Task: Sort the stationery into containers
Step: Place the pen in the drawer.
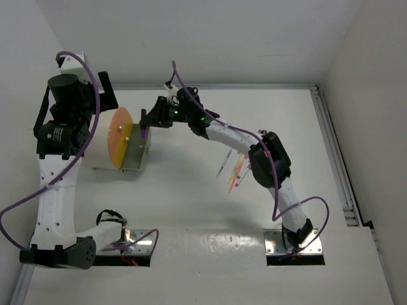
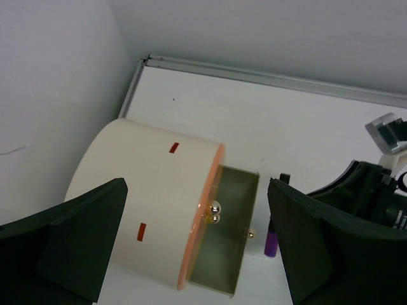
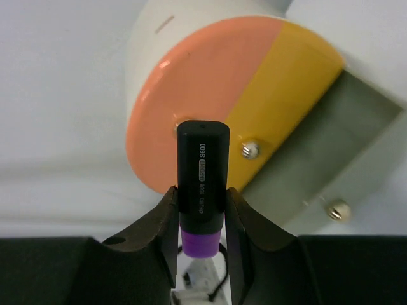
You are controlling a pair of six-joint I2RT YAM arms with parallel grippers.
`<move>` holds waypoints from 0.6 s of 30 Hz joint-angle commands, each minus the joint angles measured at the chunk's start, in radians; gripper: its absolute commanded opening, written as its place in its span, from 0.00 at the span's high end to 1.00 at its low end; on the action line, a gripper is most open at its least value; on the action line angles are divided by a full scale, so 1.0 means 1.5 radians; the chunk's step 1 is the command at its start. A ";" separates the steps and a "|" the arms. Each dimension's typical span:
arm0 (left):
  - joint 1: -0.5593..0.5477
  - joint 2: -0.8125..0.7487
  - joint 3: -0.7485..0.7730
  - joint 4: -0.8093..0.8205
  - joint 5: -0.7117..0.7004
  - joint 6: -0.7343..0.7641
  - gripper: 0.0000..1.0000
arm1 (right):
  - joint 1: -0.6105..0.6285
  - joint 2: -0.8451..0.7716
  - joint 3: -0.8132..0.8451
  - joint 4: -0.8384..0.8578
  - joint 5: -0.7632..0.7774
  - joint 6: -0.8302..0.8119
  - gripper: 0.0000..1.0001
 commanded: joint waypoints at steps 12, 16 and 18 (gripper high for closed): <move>0.062 0.006 0.010 0.011 0.025 -0.021 0.00 | 0.069 0.117 0.124 0.030 0.091 0.087 0.77; 0.066 0.010 0.008 0.005 0.042 -0.015 0.00 | 0.073 0.136 0.137 0.030 0.093 0.070 0.60; 0.066 0.014 0.012 -0.001 0.047 -0.011 0.00 | 0.072 0.132 0.128 0.025 0.088 0.065 0.49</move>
